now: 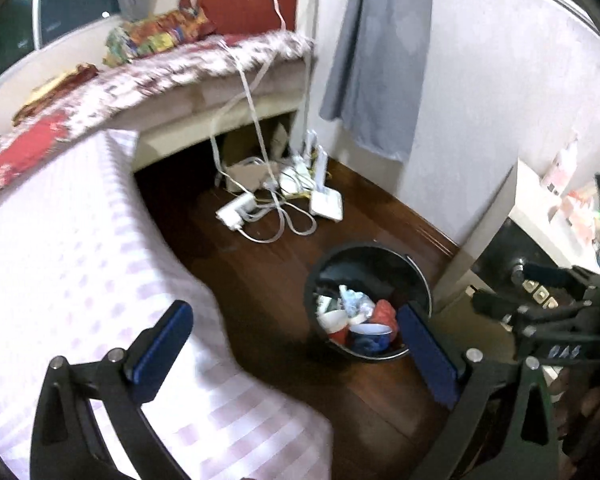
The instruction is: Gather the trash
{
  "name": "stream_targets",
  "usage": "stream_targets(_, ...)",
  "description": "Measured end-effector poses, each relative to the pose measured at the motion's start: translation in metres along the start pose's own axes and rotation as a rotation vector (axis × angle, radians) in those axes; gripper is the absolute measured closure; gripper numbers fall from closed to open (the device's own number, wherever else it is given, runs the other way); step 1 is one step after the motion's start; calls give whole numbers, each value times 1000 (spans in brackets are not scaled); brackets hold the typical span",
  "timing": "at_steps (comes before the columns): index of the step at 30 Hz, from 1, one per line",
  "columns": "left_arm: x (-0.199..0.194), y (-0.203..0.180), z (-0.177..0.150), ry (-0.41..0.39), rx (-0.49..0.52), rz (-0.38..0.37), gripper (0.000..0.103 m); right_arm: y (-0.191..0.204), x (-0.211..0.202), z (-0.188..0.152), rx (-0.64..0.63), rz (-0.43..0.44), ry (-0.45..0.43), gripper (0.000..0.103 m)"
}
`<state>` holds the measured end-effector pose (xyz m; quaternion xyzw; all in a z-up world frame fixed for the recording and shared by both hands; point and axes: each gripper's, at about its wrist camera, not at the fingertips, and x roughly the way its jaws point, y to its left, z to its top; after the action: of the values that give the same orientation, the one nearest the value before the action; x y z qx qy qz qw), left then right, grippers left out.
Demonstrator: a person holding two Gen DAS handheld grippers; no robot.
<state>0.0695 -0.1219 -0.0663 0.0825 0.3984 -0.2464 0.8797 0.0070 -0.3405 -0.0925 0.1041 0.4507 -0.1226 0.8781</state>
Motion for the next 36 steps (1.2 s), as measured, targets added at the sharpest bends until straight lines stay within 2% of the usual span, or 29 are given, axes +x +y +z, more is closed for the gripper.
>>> stream_targets(6, -44, 17, -15, -79, -27, 57, 0, 40, -58, -7, -67, -74, -142, 0)
stream_targets(11, -74, 25, -23, -133, -72, 87, 0, 69, -93, -15, -147, -53, -224, 0)
stream_targets(17, -108, 33, -31, -208, -107, 143, 0, 76, -119, -12, -166, -27, -286, 0)
stream_targets(23, -118, 36, -26, -261, -118, 161, 0, 80, -142, -14, -159, -19, -345, 0)
stream_targets(36, -118, 30, -30, -265, -113, 160, 0, 72, -147, -13, -144, -34, -365, 0)
